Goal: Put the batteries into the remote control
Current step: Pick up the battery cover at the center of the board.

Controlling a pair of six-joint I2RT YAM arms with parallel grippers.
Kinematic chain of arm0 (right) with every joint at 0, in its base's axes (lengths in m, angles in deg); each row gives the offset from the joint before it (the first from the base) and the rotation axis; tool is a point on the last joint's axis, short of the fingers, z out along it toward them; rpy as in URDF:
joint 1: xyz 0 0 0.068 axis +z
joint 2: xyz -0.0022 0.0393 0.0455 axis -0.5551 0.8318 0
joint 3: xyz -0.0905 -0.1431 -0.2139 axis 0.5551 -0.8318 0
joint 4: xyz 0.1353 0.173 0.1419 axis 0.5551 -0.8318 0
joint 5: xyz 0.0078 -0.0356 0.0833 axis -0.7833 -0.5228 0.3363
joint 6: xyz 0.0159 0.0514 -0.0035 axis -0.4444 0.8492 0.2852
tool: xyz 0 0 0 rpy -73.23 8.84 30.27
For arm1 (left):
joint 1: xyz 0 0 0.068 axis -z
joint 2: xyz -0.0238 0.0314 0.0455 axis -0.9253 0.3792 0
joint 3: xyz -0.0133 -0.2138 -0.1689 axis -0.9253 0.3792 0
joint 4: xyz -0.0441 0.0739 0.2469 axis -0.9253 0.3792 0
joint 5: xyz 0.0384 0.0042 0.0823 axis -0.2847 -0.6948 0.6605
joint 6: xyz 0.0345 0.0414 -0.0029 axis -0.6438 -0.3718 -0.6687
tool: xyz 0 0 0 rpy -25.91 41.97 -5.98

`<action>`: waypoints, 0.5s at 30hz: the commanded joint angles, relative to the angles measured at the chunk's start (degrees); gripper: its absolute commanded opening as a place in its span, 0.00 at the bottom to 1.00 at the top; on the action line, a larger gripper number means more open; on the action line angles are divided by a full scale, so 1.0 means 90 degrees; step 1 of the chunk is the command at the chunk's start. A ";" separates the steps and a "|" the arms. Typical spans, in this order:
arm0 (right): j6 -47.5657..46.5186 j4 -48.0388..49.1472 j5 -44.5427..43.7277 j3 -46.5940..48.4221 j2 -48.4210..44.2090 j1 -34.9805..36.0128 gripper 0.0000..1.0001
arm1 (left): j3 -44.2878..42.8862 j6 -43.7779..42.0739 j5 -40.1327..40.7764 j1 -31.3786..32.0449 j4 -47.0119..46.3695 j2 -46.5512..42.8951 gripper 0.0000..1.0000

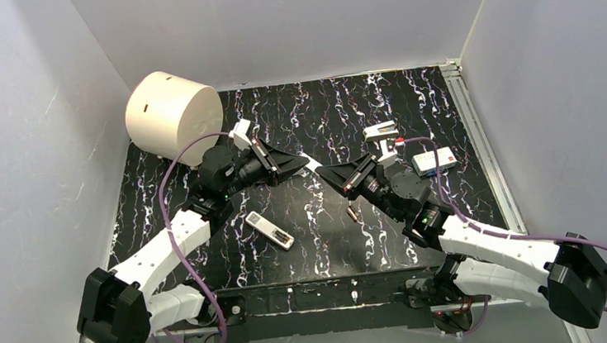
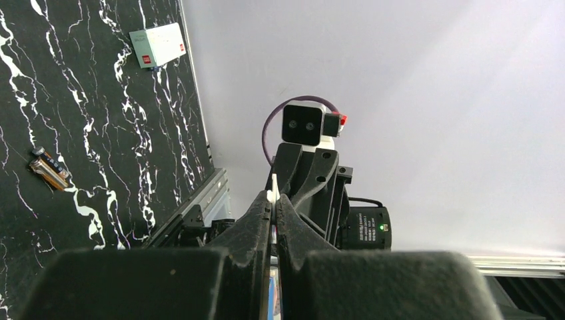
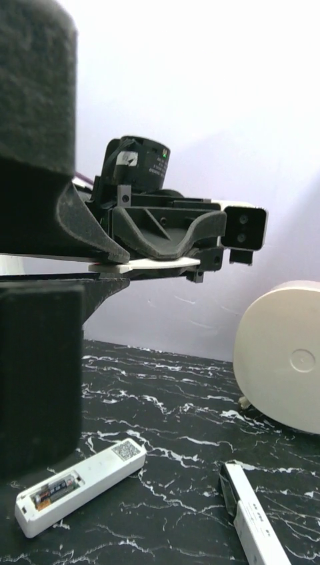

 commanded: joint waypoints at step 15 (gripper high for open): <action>-0.1881 -0.2535 0.1168 0.0994 0.0694 0.0025 0.01 | -0.0699 -0.3421 0.3702 -0.0063 0.6462 -0.0538 0.74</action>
